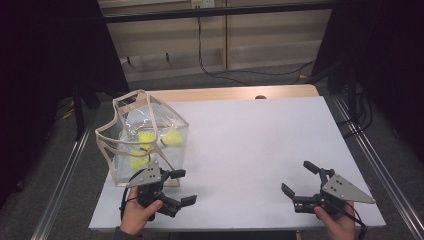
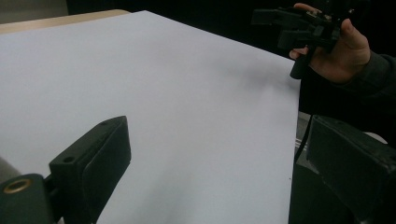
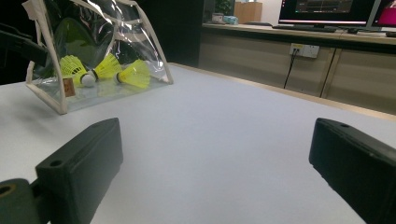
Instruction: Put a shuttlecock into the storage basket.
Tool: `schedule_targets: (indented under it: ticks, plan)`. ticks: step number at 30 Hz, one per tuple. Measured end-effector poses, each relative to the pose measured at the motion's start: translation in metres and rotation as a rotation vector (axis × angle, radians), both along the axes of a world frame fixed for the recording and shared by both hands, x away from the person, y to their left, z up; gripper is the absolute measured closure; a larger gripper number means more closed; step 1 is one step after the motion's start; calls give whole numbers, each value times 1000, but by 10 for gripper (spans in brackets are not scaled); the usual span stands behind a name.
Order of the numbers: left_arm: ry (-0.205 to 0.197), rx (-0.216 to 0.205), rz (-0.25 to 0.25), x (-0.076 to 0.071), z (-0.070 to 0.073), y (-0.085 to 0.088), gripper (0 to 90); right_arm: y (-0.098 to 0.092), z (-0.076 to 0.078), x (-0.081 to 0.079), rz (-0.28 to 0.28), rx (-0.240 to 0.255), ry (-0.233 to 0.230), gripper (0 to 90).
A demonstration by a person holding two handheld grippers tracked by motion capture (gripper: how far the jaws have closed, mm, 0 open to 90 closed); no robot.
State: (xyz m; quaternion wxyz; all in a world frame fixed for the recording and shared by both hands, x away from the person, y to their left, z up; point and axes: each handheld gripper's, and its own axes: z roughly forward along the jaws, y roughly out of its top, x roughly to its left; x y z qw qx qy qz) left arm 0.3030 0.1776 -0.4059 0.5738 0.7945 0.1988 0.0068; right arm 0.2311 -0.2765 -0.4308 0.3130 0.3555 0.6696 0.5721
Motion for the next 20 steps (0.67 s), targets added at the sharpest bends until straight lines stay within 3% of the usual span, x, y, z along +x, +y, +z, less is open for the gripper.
schedule_targets:
  ticks: [20]
  plan:
    - [-22,6,4,-3,-11,8,65,0,0,0,2,1,-2,26]
